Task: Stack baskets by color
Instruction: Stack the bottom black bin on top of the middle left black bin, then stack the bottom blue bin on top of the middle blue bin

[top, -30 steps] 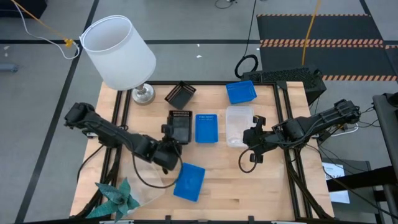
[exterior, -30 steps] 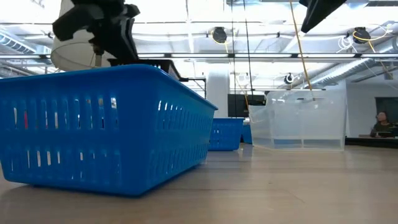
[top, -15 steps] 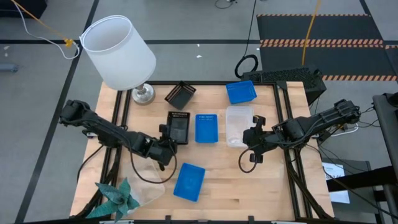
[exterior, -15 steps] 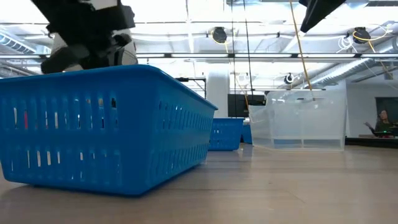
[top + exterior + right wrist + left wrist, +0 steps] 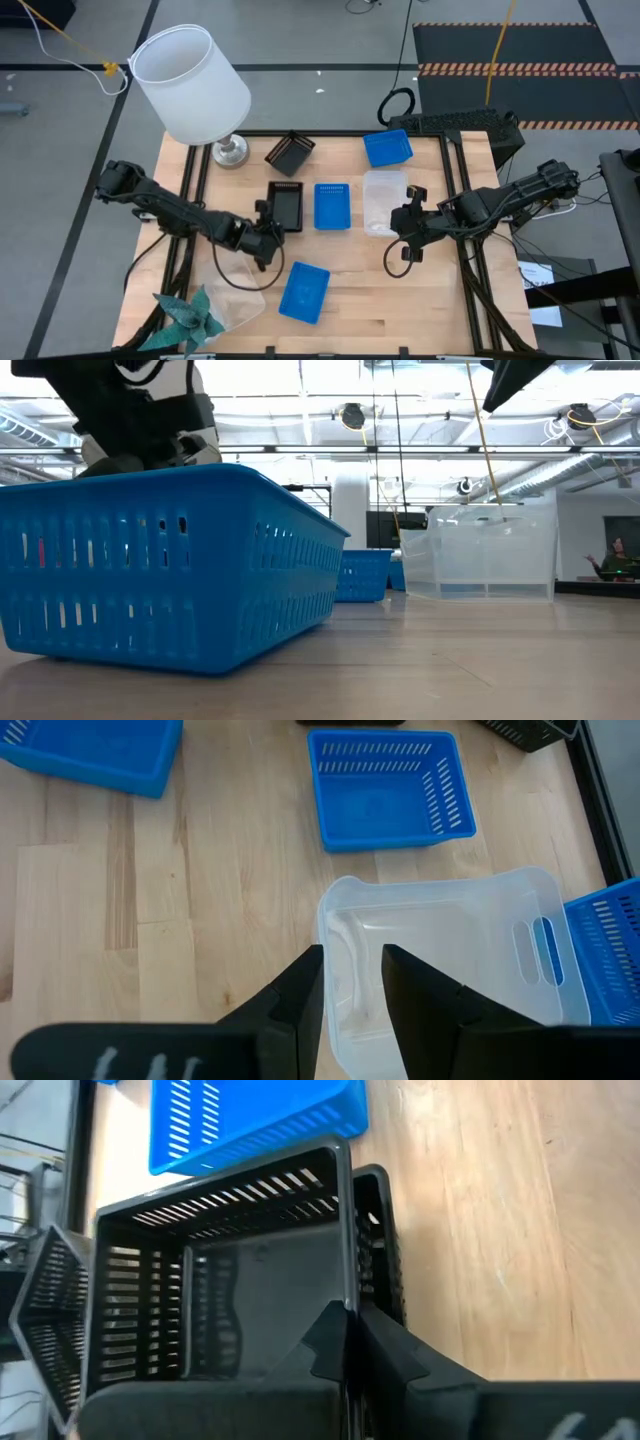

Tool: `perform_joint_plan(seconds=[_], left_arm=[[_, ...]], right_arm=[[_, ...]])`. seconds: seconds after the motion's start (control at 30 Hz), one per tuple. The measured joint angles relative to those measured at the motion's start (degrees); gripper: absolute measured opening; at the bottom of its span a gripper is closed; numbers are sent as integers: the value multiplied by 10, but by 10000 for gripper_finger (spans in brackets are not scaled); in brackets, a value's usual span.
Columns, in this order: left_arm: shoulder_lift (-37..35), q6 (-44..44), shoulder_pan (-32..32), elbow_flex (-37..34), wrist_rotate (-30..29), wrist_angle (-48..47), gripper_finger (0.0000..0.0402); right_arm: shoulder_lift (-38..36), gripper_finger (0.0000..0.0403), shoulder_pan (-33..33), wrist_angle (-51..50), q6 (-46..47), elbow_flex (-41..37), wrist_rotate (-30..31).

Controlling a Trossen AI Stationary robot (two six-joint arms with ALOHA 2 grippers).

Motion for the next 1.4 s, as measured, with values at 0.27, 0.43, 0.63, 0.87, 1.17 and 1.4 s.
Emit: perform_joint_plan(seconds=[0.27,0.43,0.63,0.87,1.17,1.4], left_arm=[[0,0,21,-16,8,27,48],[0,-10,29,-20,6,30,99],[0,-33,27,-13,7,52,140],[-22,-56,-4,32,8,37,152],[-23,-70,-85,104,8,31,152],[-12,-103,-162,128,12,44,152]], right_arm=[[0,100,0,5,0,0,0],[0,100,0,11,0,0,0],[0,100,0,29,0,0,0],[0,100,0,48,-11,0,0],[0,100,0,81,-11,0,0],[1,100,0,170,-56,0,0]])
